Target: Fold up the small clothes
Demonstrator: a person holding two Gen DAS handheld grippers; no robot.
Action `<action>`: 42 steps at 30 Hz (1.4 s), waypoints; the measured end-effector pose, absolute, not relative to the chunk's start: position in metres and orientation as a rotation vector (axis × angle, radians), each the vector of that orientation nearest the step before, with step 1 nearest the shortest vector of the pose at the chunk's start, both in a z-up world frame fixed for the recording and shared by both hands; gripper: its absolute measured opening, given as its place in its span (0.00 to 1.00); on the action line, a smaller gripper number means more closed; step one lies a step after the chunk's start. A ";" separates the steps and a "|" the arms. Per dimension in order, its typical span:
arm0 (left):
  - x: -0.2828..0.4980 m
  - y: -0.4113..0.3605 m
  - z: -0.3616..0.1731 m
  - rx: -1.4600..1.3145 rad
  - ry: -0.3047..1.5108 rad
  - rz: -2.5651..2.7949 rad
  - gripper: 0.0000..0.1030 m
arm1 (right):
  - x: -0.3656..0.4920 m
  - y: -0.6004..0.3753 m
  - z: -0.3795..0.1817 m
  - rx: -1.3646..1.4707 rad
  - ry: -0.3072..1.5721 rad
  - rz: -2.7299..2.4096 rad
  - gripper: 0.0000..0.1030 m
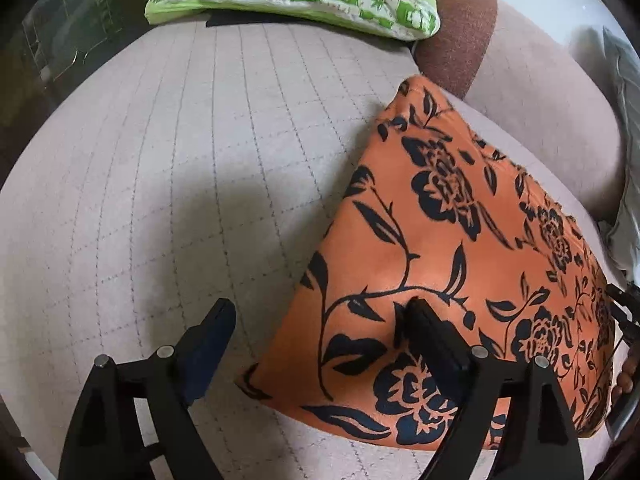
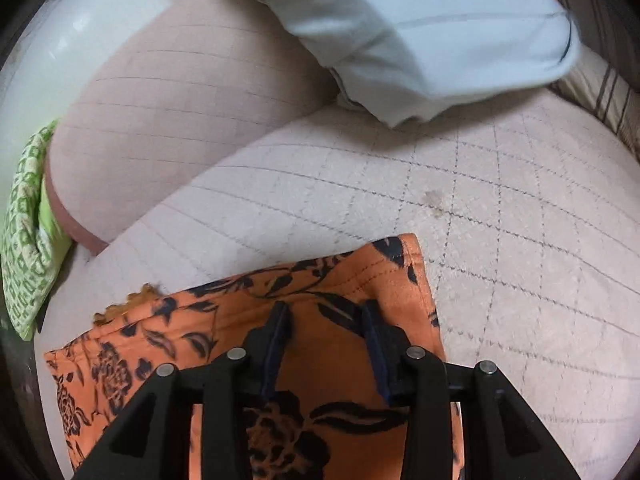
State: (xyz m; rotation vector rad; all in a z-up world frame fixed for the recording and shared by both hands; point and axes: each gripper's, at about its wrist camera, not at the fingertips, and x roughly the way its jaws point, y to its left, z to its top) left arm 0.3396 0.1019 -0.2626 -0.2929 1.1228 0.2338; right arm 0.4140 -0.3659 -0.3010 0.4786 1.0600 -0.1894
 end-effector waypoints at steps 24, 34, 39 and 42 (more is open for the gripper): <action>0.281 0.127 -0.245 -0.474 1.078 0.223 0.86 | 0.210 -0.301 -0.293 0.642 1.017 0.204 0.56; 0.267 0.098 -0.273 -0.689 1.135 0.049 0.86 | 0.178 -0.334 -0.331 1.105 1.041 0.226 0.62; 0.286 0.093 -0.284 -0.796 1.104 0.088 0.90 | 0.182 -0.346 -0.341 1.193 0.996 0.149 0.62; 0.299 0.093 -0.287 -0.839 1.068 0.067 0.90 | 0.193 -0.349 -0.349 1.222 0.995 0.120 0.62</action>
